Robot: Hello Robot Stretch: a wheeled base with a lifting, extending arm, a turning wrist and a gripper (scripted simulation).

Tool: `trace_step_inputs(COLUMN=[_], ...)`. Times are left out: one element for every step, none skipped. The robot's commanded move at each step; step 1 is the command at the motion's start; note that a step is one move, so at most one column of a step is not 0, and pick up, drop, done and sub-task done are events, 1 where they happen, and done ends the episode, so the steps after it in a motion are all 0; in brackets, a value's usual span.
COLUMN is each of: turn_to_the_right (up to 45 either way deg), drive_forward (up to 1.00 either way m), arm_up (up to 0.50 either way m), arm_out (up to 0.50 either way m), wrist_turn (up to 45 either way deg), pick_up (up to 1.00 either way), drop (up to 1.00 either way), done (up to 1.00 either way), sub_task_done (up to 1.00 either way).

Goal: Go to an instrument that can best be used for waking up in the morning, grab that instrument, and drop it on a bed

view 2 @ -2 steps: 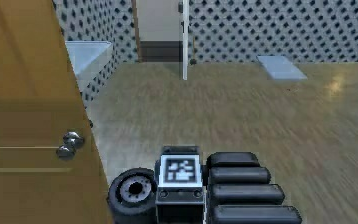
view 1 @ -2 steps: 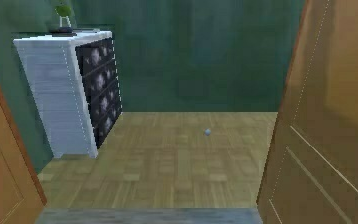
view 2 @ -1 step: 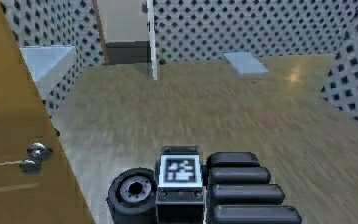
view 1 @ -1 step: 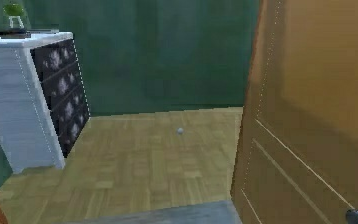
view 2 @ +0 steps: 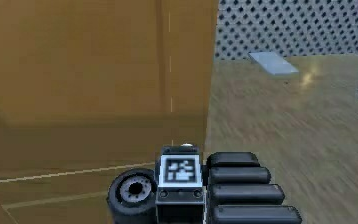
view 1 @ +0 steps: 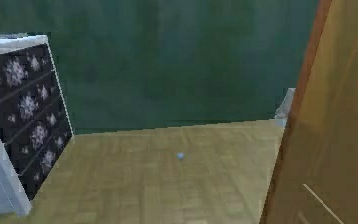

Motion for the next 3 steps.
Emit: trace_step_inputs(turn_to_the_right=[0.0, 45.0, 15.0], drive_forward=[0.85, 0.00, 0.00], arm_up=[0.00, 0.00, 0.00], arm_out=[0.00, 0.00, 0.00], wrist_turn=[0.0, 0.0, 0.0], pick_up=[0.00, 0.00, 0.00], drop=[0.00, 0.00, 0.00], done=[0.00, 0.00, 0.00], sub_task_done=[0.00, 0.00, 0.00])
